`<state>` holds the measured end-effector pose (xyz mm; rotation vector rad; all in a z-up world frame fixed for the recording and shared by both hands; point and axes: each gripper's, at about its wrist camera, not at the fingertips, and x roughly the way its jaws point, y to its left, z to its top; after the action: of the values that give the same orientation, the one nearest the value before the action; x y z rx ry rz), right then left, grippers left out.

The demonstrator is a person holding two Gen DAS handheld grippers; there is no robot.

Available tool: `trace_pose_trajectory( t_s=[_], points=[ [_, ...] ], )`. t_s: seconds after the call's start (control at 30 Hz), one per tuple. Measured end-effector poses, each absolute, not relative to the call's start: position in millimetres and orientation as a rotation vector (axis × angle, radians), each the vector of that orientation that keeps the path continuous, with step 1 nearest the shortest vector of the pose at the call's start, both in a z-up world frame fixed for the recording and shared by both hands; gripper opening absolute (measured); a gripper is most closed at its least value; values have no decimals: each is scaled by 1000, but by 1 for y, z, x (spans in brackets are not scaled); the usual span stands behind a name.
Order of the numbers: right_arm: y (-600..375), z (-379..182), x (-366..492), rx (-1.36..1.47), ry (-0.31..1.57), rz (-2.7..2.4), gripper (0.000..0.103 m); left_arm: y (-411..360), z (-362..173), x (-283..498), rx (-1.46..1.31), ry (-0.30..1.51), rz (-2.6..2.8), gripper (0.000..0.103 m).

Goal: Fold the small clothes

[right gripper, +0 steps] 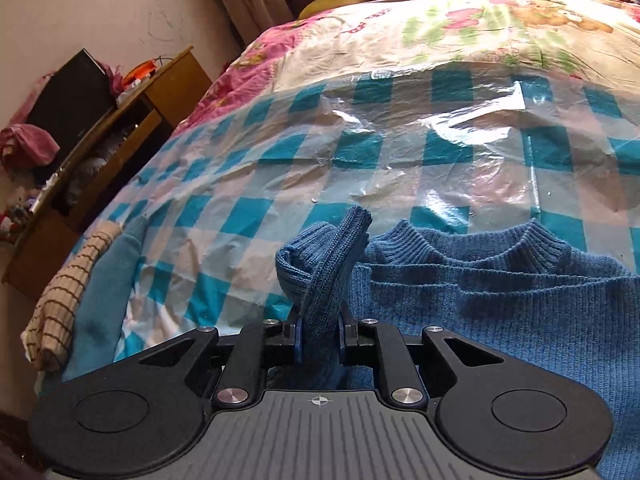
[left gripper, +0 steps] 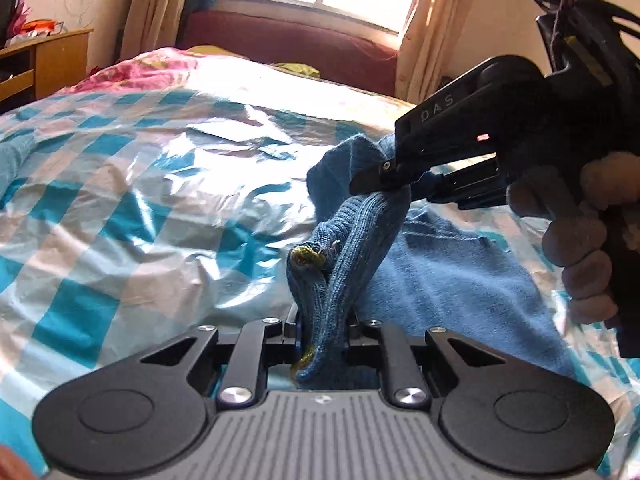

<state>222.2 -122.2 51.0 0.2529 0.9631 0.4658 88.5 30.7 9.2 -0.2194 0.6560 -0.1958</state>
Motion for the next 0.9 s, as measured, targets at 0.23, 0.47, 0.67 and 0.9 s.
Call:
trace_pose_trajectory(
  t_s=[0.23,0.47,0.67,0.9],
  points=[
    [-218,72,213,335,880,395,15,-61,41,94,-123,611,-423,21],
    [-297,40,211,426,906,295,15,-145,21,98,-16,672,-516,21],
    [-335,18,198,502,891,279,15,-172,19,91,57,676,-546,21],
    [-340,0,205,482,942,280,17,-192,13,82,147,698,-539,32]
  ],
)
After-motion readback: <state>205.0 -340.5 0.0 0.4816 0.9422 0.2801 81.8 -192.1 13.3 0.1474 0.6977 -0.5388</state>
